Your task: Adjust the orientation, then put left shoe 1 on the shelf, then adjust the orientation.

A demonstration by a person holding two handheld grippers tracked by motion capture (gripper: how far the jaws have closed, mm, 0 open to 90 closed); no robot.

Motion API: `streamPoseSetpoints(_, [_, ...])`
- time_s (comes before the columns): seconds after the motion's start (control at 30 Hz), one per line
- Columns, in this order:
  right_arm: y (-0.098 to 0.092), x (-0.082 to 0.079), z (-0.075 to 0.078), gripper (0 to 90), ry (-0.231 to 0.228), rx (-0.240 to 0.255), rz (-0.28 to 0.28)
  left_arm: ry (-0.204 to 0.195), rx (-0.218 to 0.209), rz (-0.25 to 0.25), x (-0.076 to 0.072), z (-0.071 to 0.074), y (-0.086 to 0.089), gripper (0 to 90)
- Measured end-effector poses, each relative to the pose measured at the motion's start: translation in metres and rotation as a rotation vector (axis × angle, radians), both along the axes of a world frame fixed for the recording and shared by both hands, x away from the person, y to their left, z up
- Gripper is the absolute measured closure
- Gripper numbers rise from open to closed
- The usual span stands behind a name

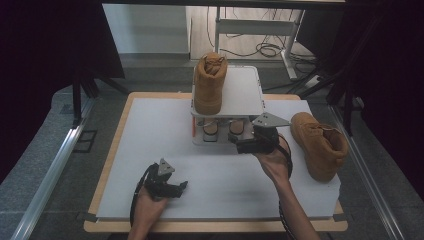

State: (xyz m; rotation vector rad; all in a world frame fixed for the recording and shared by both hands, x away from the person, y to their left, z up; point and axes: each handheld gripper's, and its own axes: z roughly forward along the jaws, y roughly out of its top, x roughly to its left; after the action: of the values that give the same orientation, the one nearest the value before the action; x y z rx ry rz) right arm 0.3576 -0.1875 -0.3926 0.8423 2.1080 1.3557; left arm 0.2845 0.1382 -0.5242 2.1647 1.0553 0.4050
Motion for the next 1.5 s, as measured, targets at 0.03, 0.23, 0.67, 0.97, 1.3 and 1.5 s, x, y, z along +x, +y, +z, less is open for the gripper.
streamPoseSetpoints(0.03, [-0.001,-0.001,0.0,3.5,-0.001,0.001,0.001,-0.001,-0.002,0.0,0.0,0.0,0.0,14.2])
streamPoseSetpoints(0.23, [-0.008,-0.009,-0.007,3.4,0.01,0.006,0.029,0.0,-0.002,0.002,0.0,0.0,0.0,14.2])
streamPoseSetpoints(0.67, [-0.03,-0.021,-0.021,1.4,0.065,0.031,-0.016,-0.001,-0.004,0.002,0.0,0.0,0.0,14.2])
streamPoseSetpoints(0.97, [-0.049,-0.029,-0.029,0.9,0.116,0.037,-0.062,-0.002,-0.003,0.002,0.0,0.0,0.0,14.2])
streamPoseSetpoints(1.3, [-0.065,-0.045,-0.037,6.5,0.107,-0.009,-0.12,0.0,-0.004,0.005,0.0,0.0,0.0,14.2])
streamPoseSetpoints(1.5, [-0.081,-0.054,-0.044,17.6,0.093,-0.033,-0.168,-0.001,-0.005,0.005,0.0,0.0,0.0,14.2])
